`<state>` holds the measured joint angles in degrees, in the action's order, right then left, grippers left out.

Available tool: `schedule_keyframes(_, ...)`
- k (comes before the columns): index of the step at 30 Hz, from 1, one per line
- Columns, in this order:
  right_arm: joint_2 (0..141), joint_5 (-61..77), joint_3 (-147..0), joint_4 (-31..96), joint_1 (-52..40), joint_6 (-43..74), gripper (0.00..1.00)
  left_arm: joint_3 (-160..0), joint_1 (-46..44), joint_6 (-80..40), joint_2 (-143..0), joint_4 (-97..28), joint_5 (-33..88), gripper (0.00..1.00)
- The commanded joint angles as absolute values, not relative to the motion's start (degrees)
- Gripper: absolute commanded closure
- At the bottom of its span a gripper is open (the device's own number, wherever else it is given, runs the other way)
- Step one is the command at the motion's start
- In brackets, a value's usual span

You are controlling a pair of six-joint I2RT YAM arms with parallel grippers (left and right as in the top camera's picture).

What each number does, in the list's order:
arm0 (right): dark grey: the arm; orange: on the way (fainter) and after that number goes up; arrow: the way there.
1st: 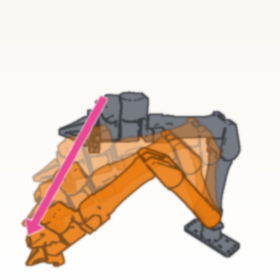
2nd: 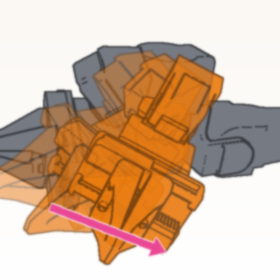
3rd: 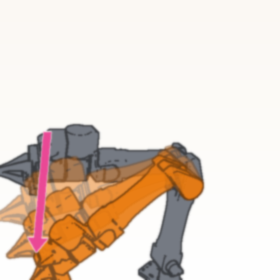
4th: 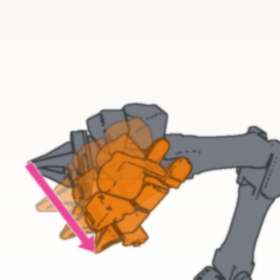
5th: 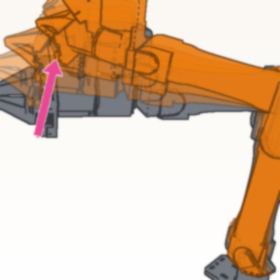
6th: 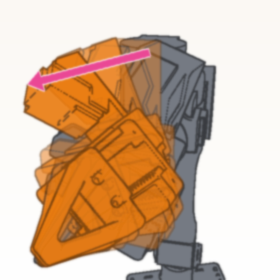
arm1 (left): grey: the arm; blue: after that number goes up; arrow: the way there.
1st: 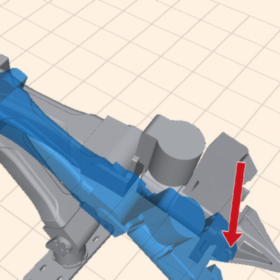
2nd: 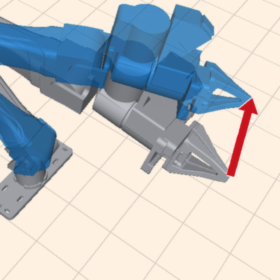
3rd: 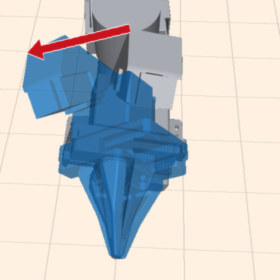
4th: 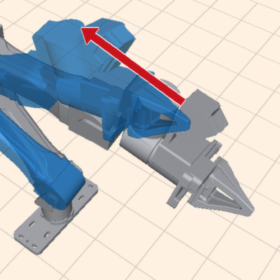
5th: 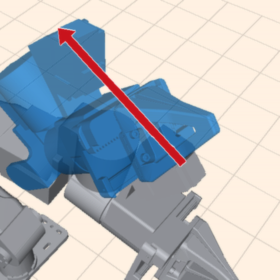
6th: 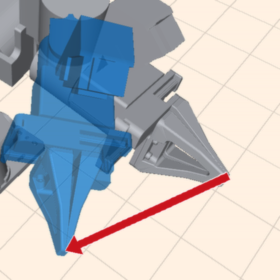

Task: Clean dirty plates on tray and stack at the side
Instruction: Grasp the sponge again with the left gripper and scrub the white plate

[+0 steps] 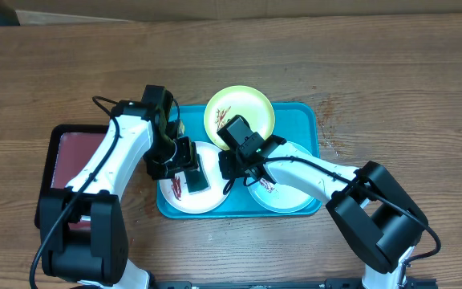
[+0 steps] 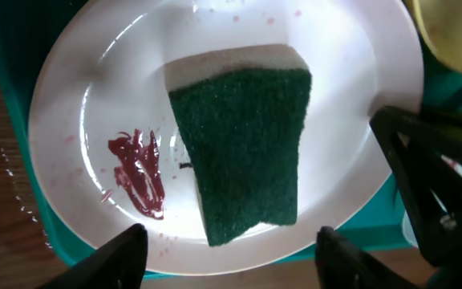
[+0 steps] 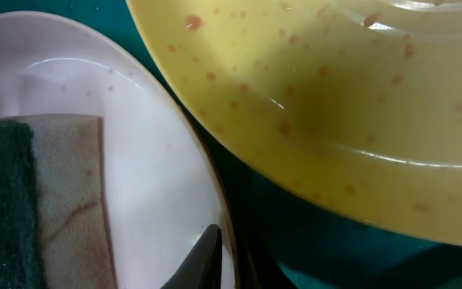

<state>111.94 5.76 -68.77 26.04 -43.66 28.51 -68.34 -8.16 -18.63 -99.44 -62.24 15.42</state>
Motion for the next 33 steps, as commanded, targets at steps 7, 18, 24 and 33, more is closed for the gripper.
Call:
schedule_keyframes(7,112.0,6.3,-68.3,25.5,-43.8,28.6,0.89,-64.0,-9.0,-25.8,-99.7,-54.6,16.1,0.33)
schedule_keyframes(18,112.0,6.2,-68.3,25.6,-43.8,28.6,0.89,-63.3,-13.4,-33.7,-99.7,-52.4,6.5,0.38)
schedule_keyframes(24,112.0,6.2,-68.3,25.9,-43.8,28.6,0.89,-61.0,-13.4,-34.9,-99.8,-49.6,5.8,0.35)
schedule_keyframes(33,112.0,6.1,-68.3,25.8,-43.8,28.6,0.88,-60.8,-13.6,-35.0,-99.8,-48.8,6.2,0.48)
